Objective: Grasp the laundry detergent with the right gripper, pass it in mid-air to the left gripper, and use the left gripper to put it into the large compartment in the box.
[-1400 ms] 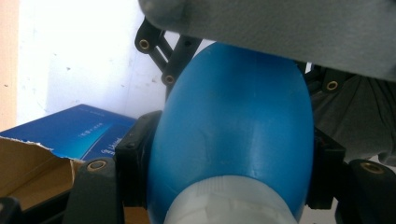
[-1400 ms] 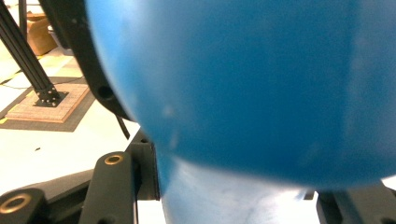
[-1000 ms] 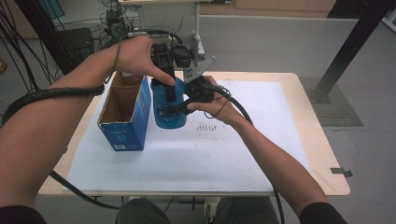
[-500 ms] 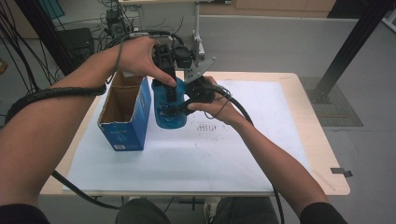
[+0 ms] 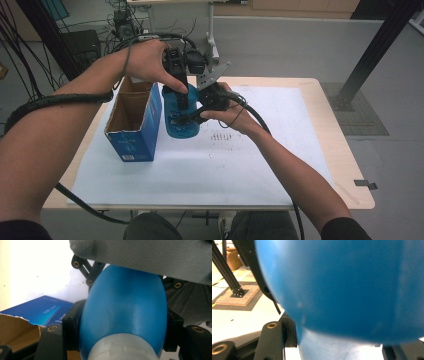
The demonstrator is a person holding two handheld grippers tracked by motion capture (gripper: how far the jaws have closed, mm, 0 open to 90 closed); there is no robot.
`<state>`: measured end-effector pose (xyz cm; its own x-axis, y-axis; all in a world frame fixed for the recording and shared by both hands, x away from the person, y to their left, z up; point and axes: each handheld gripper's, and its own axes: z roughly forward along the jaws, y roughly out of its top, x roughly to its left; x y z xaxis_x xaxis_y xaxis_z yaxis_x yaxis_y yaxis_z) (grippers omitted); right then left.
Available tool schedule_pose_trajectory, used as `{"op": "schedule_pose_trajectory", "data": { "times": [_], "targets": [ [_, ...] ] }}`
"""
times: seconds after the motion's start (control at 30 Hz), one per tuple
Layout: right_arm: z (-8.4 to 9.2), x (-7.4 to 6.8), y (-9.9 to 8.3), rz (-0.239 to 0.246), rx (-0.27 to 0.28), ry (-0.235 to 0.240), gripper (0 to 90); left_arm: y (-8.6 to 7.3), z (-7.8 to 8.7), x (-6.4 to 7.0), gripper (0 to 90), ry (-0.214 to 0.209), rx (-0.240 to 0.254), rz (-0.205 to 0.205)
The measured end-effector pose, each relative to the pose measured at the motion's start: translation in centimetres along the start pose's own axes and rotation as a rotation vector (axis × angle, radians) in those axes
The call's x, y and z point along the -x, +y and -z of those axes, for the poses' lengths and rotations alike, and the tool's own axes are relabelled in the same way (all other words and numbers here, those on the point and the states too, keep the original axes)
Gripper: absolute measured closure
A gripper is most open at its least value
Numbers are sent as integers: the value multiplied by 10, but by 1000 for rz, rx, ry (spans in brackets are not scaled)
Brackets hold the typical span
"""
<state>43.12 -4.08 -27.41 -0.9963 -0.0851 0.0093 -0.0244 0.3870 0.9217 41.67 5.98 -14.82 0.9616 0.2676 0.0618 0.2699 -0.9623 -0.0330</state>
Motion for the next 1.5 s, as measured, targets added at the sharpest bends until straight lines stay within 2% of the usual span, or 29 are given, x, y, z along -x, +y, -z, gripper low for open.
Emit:
{"op": "schedule_pose_trajectory", "data": {
  "times": [1.5],
  "targets": [
    [1, 2, -1, -12, -7, -1, 423, 3, 0, -2, 360, -6, -15, -1]
  ]
}}
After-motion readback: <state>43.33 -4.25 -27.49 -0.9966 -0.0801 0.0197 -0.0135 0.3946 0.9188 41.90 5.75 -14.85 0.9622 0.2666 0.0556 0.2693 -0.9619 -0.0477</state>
